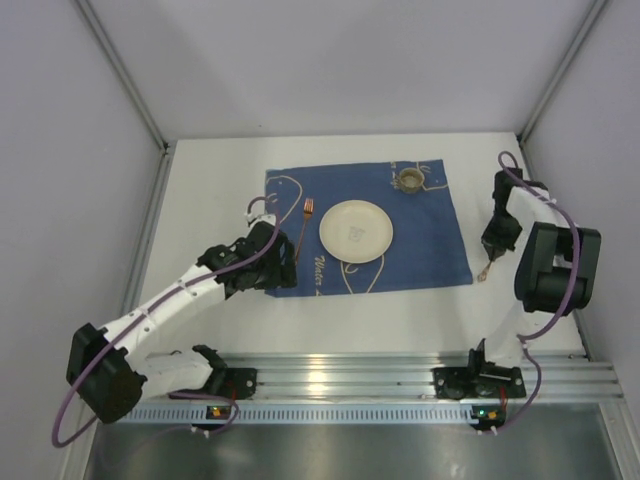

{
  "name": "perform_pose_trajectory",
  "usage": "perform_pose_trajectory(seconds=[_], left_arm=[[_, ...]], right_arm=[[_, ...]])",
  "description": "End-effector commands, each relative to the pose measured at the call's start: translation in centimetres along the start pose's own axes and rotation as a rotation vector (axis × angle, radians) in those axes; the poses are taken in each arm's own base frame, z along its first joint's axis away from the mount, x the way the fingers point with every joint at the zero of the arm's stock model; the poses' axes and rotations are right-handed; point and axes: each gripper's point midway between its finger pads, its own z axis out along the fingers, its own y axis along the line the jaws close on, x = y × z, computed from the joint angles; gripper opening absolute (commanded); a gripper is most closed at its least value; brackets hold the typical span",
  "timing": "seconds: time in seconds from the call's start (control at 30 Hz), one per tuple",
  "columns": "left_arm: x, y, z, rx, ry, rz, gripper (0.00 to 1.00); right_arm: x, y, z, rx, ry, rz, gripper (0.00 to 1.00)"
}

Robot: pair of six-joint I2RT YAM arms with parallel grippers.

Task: Set the dinner table for one person

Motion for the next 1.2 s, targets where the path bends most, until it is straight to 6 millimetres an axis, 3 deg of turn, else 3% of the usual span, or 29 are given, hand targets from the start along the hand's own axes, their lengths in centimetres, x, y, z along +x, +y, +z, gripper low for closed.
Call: perform_pose_trajectory(seconds=[0.0, 0.13, 0.23, 0.27, 0.37, 0.47, 0.57, 0.6, 0.63, 0.7, 0.73, 0.9, 0.97, 1.03, 1.17], left_arm=[[-2.3, -2.7, -0.1, 0.089, -0.043, -0.006, 0.85], [-3.8, -4.1, -0.1, 0.113, -0.049, 0.007, 0.85], [-4.7, -4.8, -0.4, 0.132, -0.06, 0.019, 0.85], [-4.8, -4.9, -0.4, 0.133, -0.062, 0.023, 0.85], [-5.7, -5.0, -1.0, 0.122, -0.077, 0.036, 0.85], [-6.9, -4.8, -2.1, 0.112, -0.111, 0.04, 0.86], [-7.6, -4.5, -3.4, 0.111, -0.149, 0.03, 0.86], [-7.7, -4.4, -3.7, 0.11, -0.155, 0.024, 0.86], [-7.7, -4.2, -3.9, 0.107, -0.163, 0.019, 0.86], [-7.6, -3.7, -4.6, 0.101, -0.172, -0.001, 0.86], [-7.5, -3.5, -4.7, 0.096, -0.172, -0.006, 0.86], [-7.0, -1.9, -5.6, 0.066, -0.205, -0.051, 0.86], [-6.8, -1.5, -5.7, 0.054, -0.212, -0.061, 0.86], [-6.9, -1.3, -5.8, 0.048, -0.218, -0.064, 0.86], [-7.6, -1.2, -5.7, 0.026, -0.235, -0.059, 0.86]], right_arm=[[-2.6, -0.1, -5.9, 0.0, -0.174, -0.032, 0.0], [-2.5, 1.9, -9.6, -0.061, -0.254, -0.105, 0.0], [-0.3, 6.7, -11.4, -0.194, -0.263, -0.229, 0.0], [0.9, 9.3, -12.1, -0.252, -0.277, -0.294, 0.0], [3.4, 13.6, -11.9, -0.328, -0.257, -0.397, 0.0], [4.5, 16.6, -10.7, -0.353, -0.23, -0.445, 0.0], [4.2, 19.1, -9.6, -0.348, -0.22, -0.489, 0.0], [3.5, 19.9, -10.1, -0.358, -0.238, -0.491, 0.0], [3.4, 20.6, -9.1, -0.341, -0.224, -0.505, 0.0], [2.6, 22.0, -9.4, -0.352, -0.243, -0.519, 0.0], [2.4, 22.4, -8.6, -0.333, -0.237, -0.523, 0.0], [1.0, 24.1, -8.2, -0.311, -0.251, -0.534, 0.0], [1.1, 24.0, -7.4, -0.276, -0.23, -0.543, 0.12], [0.8, 23.9, -7.7, -0.259, -0.239, -0.538, 0.38], [1.0, 23.2, -8.5, -0.265, -0.246, -0.532, 0.53]])
